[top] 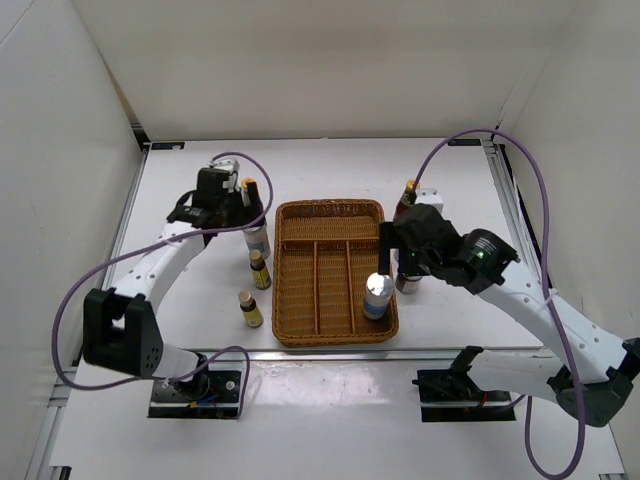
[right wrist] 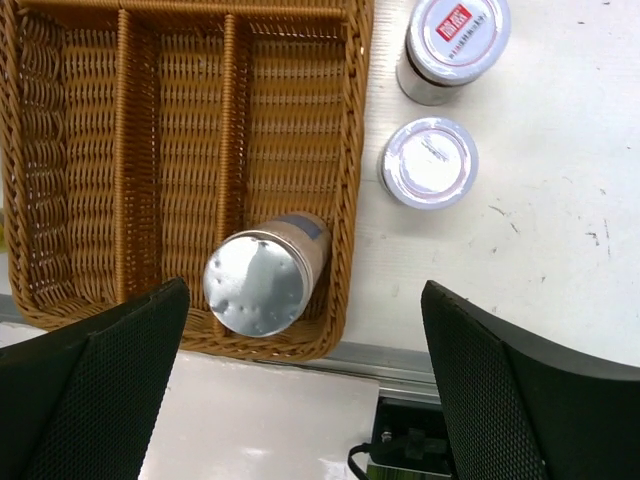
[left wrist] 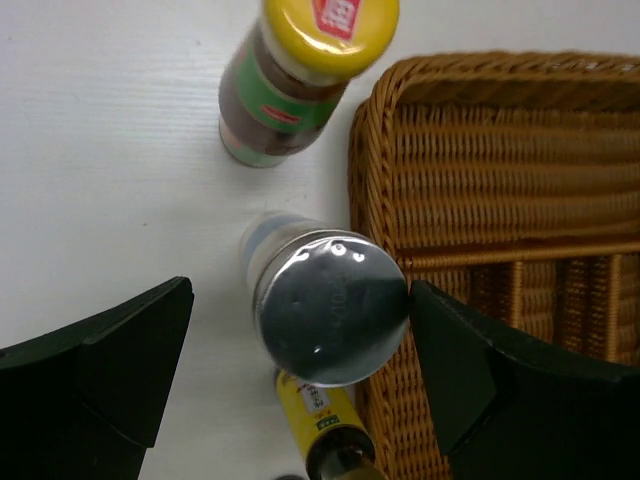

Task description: Organize the condiment bottles

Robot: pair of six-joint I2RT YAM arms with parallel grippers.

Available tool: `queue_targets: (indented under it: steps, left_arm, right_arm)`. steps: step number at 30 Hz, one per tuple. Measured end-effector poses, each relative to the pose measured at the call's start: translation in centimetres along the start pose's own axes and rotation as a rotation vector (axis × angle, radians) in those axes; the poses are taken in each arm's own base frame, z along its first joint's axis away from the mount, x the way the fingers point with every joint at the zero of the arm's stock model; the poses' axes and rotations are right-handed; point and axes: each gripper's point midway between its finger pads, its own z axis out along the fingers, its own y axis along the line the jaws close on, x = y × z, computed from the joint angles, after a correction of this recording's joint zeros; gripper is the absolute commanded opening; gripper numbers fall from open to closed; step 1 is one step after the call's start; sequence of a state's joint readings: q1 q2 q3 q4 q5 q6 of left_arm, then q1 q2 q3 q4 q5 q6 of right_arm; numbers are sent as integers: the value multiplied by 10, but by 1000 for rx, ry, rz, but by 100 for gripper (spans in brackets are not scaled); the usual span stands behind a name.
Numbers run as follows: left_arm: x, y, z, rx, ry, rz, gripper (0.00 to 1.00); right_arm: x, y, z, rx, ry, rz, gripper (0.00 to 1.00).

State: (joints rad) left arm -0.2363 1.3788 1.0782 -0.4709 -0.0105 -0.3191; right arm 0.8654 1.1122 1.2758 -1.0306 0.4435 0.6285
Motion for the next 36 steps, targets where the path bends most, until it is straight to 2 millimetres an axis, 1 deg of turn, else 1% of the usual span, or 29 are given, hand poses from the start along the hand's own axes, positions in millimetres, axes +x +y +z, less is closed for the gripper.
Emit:
queue_targets:
  steps: [5,7,10,11,12,14,15,18,19,21,22,24,25,26,28,30,32,34,36]
  left_arm:
    - [21,-16,24,8,80,56,99]
    - [27,-18,30,4,100,69,99]
    - [29,-15,35,-15,111,74,99]
    - [29,-15,36,-19,111,75,96]
    - [29,-13,36,-26,109,77,89]
    - [27,-11,36,-37,102,79,82]
    - [25,-11,36,-40,99,80,73]
    - [22,-10,35,-46,91,87,63]
    - [22,-10,35,-48,90,92,57]
    - [21,-10,32,-52,95,95,48]
    - [19,-10,29,-53,99,100,42]
    - [9,-13,22,-51,96,109,41]
    - [0,-17,17,-46,84,113,39]
    - [-11,-21,11,-42,67,120,39]
    - [-41,-35,-5,-14,-3,125,39]
    - [-73,-54,-28,26,-89,134,39]
    - [-100,-76,-54,77,-168,142,38]
    - [-119,-103,-78,146,-234,156,38]
    - [-126,-135,-97,231,-269,173,37]
  right_arm:
    - [7,-11,-8,0,-13,4,100]
    - [6,-11,-10,-4,-20,8,100]
    - [5,-13,-12,-1,-31,11,100]
    - [5,-14,-12,1,-34,11,100]
    - [5,-15,-13,4,-35,11,100]
    - [6,-17,-13,7,-35,10,100]
    - [7,-18,-13,9,-36,10,100]
    - [7,-20,-14,14,-38,10,100]
    - [7,-20,-14,14,-39,10,100]
    - [7,-20,-14,15,-40,10,100]
    - [7,-20,-14,16,-41,10,100]
    - [7,-21,-14,17,-40,10,100]
    - [7,-21,-14,18,-41,10,100]
    - [7,-21,-14,20,-42,10,100]
    - [7,-22,-14,24,-44,10,100]
    - [7,-23,-14,30,-44,8,100]
    - [7,-25,-14,37,-46,9,100]
    - [6,-26,-14,46,-51,18,100]
    - [6,-28,-14,58,-54,30,100]
